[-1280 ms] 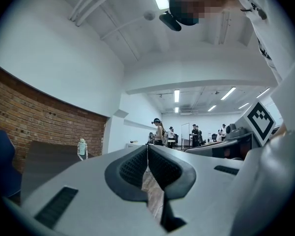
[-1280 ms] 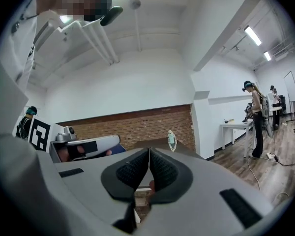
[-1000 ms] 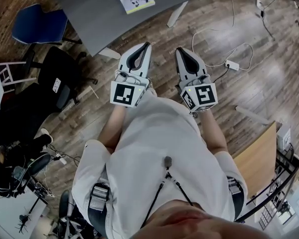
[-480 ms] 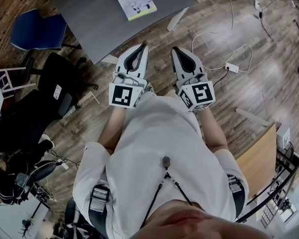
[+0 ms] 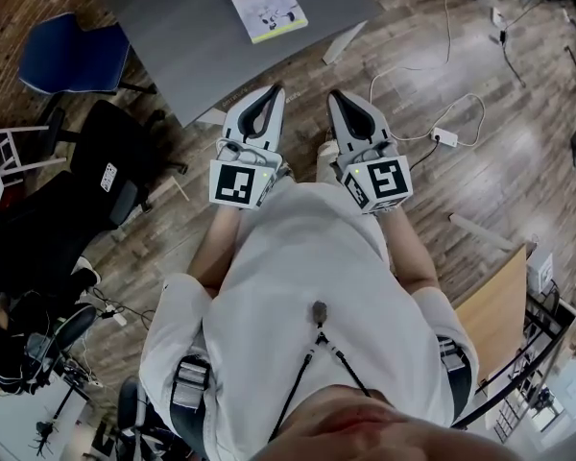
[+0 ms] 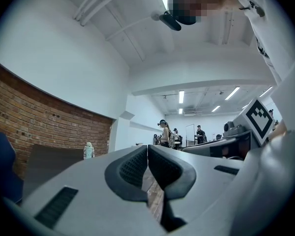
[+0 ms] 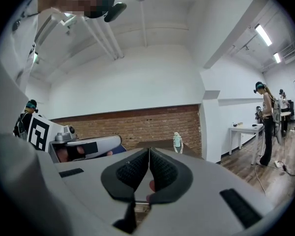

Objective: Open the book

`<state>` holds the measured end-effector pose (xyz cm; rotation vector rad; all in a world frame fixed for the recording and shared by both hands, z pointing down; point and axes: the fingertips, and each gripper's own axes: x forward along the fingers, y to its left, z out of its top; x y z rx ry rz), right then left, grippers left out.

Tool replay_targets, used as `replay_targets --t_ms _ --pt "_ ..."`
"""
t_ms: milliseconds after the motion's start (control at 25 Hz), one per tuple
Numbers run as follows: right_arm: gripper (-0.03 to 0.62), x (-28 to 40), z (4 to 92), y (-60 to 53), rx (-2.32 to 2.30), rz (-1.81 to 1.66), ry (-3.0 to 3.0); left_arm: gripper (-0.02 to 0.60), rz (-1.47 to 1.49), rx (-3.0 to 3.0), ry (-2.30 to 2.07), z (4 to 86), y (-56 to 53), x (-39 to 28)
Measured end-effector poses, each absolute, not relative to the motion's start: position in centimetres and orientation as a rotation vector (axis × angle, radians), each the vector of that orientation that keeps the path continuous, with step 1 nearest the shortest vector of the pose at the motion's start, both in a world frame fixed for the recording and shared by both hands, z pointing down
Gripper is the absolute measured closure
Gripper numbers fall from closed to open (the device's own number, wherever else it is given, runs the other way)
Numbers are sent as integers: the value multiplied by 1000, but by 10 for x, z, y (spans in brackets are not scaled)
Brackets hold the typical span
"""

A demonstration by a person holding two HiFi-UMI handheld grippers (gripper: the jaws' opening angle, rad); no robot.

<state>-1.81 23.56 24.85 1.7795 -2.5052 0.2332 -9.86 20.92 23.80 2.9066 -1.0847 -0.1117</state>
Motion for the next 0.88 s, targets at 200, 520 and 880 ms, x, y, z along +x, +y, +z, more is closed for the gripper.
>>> replay_targets --t_ms 200,520,880 --pt "556 -23 253 218 1725 235 -2540 557 -95 2899 -1125 242 197 -100" --pt "556 -24 251 173 1631 231 -2603 558 -69 2865 -1217 245 160 -101" --pt "556 -3 257 117 1533 250 -2645 557 -57 2825 -1277 251 111 -73"
